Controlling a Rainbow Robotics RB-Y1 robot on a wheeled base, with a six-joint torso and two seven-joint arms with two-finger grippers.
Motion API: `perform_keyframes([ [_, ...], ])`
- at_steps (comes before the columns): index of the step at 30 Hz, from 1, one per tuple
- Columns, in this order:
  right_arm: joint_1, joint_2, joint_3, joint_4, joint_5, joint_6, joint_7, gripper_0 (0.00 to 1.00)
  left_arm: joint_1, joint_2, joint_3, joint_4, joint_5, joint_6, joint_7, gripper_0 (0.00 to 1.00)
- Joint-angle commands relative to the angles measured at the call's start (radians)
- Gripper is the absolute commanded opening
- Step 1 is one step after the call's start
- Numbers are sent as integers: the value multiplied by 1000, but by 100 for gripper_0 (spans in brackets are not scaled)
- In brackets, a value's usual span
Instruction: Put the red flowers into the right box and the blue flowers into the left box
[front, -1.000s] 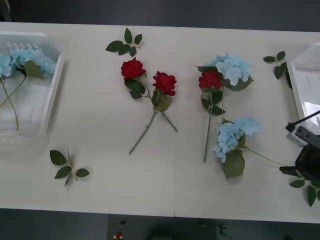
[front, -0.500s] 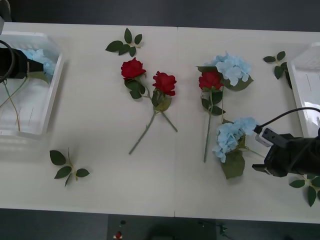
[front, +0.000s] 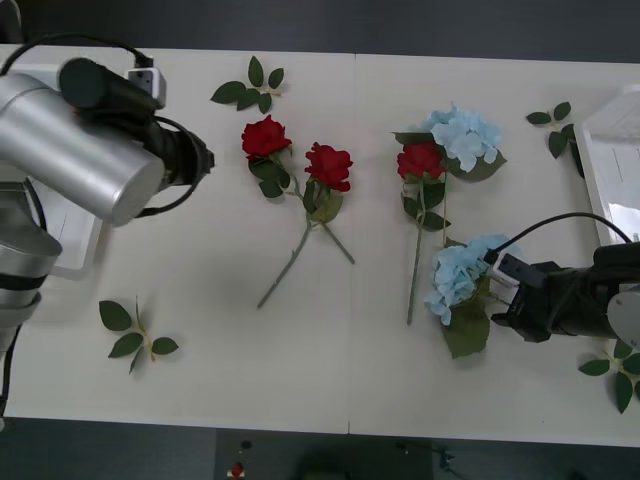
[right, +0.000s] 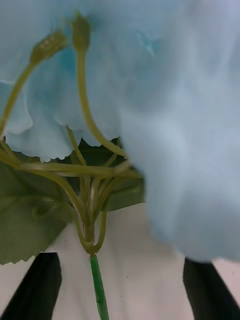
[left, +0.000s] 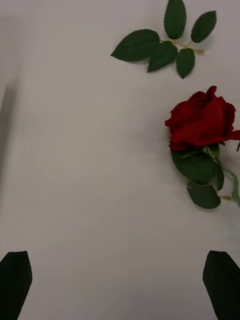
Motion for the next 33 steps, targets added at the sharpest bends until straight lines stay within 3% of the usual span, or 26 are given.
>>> perform_keyframes([
  [1, 1, 19, -25, -8, 14, -1, -10, 0, -69, -43, -55, 83, -31, -64, 139, 100],
  [13, 1, 28, -24, -8, 17, -1, -21, 0, -187, -136, -156, 406, -73, -340, 202, 100],
  [20, 3, -4, -51, -11, -91, 13, -47, 0, -227, -170, -192, 592, -82, -510, 202, 100],
  [24, 9, -68, -119, -17, -289, 59, -56, 0, -229, -179, -198, 638, -82, -572, 199, 100],
  [31, 34, -120, -281, 59, -844, 263, -94, 0, -229, -179, -231, 683, -119, -616, 198, 100],
  [33, 32, -119, -285, 70, -976, 280, -130, 0, -227, -179, -239, 710, -131, -648, 196, 93],
])
